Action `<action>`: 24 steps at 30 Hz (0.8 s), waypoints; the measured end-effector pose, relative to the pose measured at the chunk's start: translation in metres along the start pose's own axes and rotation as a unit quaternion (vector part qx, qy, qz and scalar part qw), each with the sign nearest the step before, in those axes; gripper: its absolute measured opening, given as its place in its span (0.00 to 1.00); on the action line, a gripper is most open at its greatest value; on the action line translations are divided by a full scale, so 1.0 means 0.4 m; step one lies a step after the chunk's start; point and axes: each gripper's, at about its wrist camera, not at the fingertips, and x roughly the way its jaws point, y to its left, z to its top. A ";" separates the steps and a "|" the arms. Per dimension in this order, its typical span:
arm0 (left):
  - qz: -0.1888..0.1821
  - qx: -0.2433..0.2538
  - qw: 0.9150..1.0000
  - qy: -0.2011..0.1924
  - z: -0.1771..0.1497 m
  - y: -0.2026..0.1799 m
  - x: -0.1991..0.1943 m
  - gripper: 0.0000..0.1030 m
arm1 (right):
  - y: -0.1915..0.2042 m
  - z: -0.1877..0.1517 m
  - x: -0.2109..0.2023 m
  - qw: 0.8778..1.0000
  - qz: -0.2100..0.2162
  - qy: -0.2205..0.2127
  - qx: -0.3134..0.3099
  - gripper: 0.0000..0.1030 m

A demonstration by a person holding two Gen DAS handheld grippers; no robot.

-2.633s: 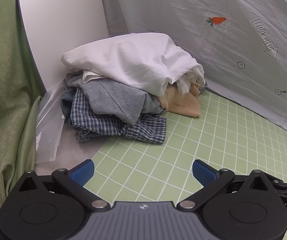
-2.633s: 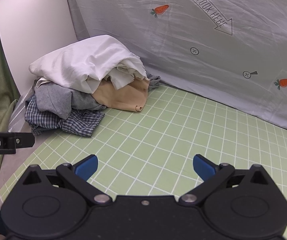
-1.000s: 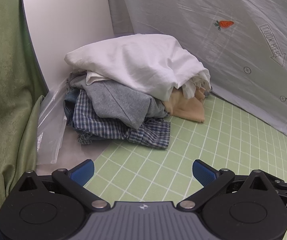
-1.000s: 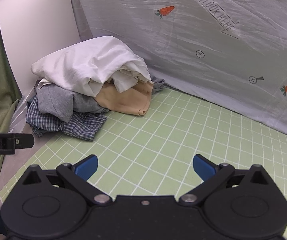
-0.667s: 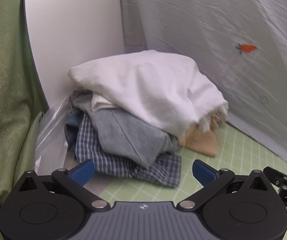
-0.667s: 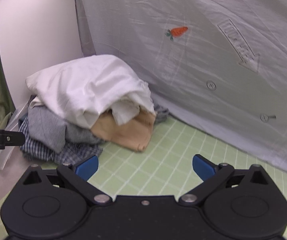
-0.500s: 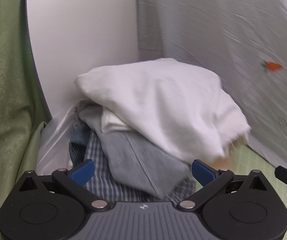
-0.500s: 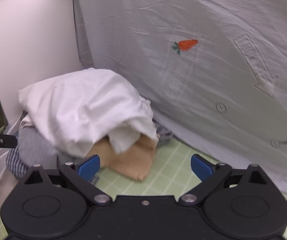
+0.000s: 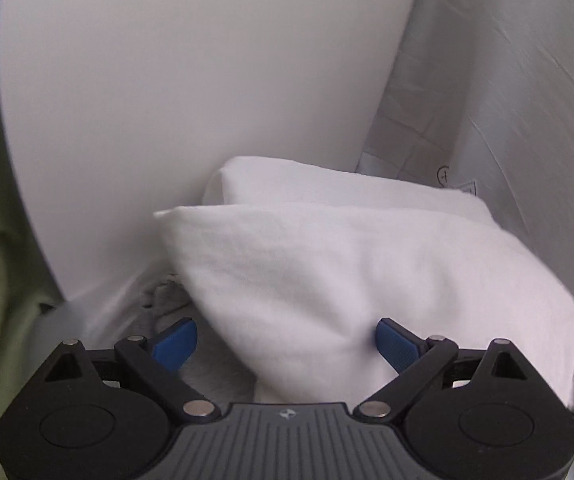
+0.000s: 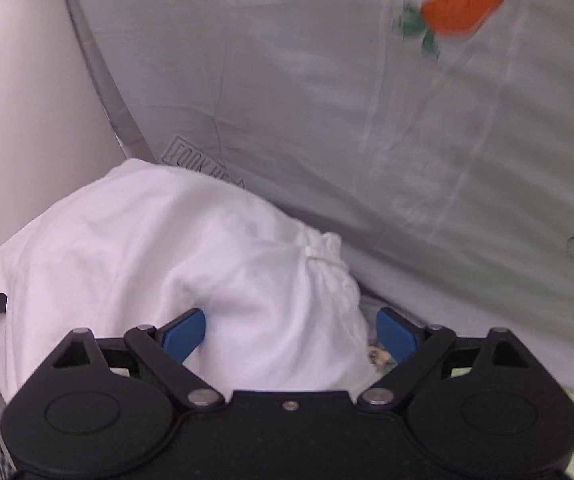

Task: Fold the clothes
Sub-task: 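Grasp the white shirt on the pile with both grippers, then pull the white shirt off the pile and drop it onto the mat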

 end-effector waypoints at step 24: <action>-0.153 0.139 0.967 -0.149 -0.170 -0.228 -0.463 0.11 | -0.094 -0.062 -0.576 0.970 -0.083 -0.228 0.000 0.18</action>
